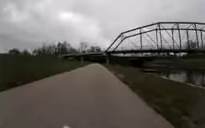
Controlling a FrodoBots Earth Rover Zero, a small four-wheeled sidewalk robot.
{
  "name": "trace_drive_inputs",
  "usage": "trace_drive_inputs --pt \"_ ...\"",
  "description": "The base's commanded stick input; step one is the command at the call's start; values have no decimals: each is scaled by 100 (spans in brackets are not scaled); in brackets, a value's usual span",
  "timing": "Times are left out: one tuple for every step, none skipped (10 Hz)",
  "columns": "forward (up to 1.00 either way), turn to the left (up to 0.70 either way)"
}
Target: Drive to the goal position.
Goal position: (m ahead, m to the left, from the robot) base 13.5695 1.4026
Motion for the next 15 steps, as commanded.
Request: trace_drive_inputs --pt "100 0" --pt "100 0" --pt "100 0" --pt "100 0" --pt "100 0" --pt "100 0" --pt "100 0" --pt "100 0" --pt "100 0" --pt "100 0" --pt "100 0" --pt "100 0" --pt "100 0" --pt "100 0" --pt "100 0"
